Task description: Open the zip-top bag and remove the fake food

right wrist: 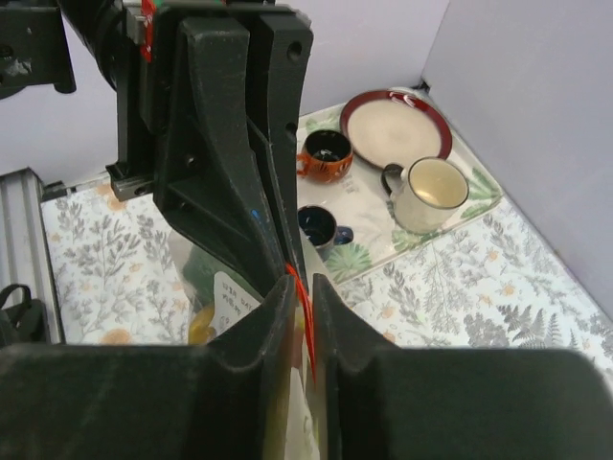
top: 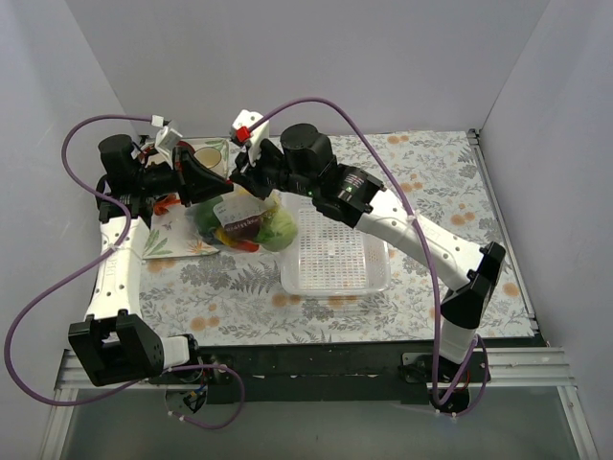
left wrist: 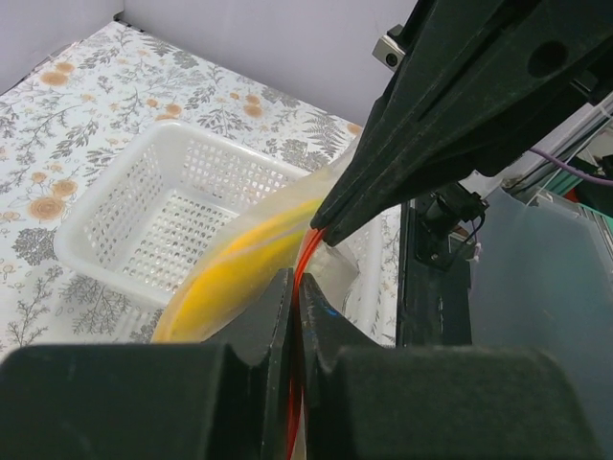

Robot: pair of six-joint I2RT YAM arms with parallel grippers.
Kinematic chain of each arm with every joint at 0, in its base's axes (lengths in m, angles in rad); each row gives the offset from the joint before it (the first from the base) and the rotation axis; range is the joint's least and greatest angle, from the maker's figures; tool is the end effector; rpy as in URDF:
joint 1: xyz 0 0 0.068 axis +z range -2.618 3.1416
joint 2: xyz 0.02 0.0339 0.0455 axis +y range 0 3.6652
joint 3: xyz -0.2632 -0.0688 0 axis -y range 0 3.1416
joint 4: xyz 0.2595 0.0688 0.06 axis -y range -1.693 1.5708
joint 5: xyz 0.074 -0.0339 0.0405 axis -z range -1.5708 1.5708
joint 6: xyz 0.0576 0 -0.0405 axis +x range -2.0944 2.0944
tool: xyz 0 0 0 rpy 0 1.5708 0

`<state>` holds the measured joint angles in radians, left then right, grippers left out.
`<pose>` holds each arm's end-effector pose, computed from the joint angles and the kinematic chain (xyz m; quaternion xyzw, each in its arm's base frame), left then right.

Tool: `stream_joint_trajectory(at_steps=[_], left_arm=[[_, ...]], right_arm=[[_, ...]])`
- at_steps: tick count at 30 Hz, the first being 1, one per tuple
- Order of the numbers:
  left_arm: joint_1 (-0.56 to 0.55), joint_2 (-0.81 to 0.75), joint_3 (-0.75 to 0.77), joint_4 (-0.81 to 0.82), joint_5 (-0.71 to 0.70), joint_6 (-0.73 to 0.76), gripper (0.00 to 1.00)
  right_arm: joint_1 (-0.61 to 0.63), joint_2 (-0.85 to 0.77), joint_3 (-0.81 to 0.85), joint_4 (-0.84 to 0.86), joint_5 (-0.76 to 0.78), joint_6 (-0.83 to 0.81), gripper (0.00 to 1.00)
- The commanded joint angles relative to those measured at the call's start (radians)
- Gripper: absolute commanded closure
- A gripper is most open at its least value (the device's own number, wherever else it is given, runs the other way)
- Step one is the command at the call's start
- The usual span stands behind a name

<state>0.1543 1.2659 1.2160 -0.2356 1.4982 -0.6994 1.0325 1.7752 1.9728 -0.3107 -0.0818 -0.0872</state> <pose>0.2837 -0.0140 0.3895 0.1288 0.7026 -0.6432 0.2759 0.2250 0.3859 0.4662 -0.4189 0.6171 0.3301 0.5786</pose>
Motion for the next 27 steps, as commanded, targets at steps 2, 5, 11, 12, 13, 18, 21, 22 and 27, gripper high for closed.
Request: stream_joint_trajectory(at_steps=[2,5,11,12,13,18,21,22,27], left_arm=[[0.014,-0.031,0.025,0.059,0.298,-0.073,1.00],[0.036,-0.036,-0.018,0.188,0.300,-0.196,1.00],[0.045,-0.045,-0.098,0.351,0.298,-0.319,1.00],[0.045,-0.048,-0.105,0.349,0.300,-0.321,1.00],[0.047,-0.046,-0.111,0.348,0.298,-0.322,1.00],[0.044,-0.051,-0.144,0.352,0.298,-0.330,1.00],[0.044,-0.051,-0.118,0.360,0.298,-0.351,1.00],[0.044,-0.053,-0.110,0.366,0.298,-0.360,1.00],[0.045,-0.051,-0.058,0.462,0.298,-0.457,1.00]], right_arm=[[0.000,-0.106,-0.054,0.189,0.077,-0.026,0.49],[-0.046,-0.172,-0.193,0.254,0.186,-0.031,0.14],[-0.260,-0.351,-0.636,0.386,0.341,0.187,0.07],[-0.288,-0.382,-0.687,0.395,0.353,0.211,0.11],[-0.314,-0.393,-0.780,0.401,0.353,0.240,0.14],[-0.402,-0.355,-0.927,0.430,0.234,0.357,0.45],[-0.402,-0.294,-0.936,0.398,0.189,0.379,0.78],[-0.404,-0.281,-0.939,0.388,0.194,0.385,0.85],[-0.404,-0.261,-1.012,0.285,0.273,0.444,0.99]])
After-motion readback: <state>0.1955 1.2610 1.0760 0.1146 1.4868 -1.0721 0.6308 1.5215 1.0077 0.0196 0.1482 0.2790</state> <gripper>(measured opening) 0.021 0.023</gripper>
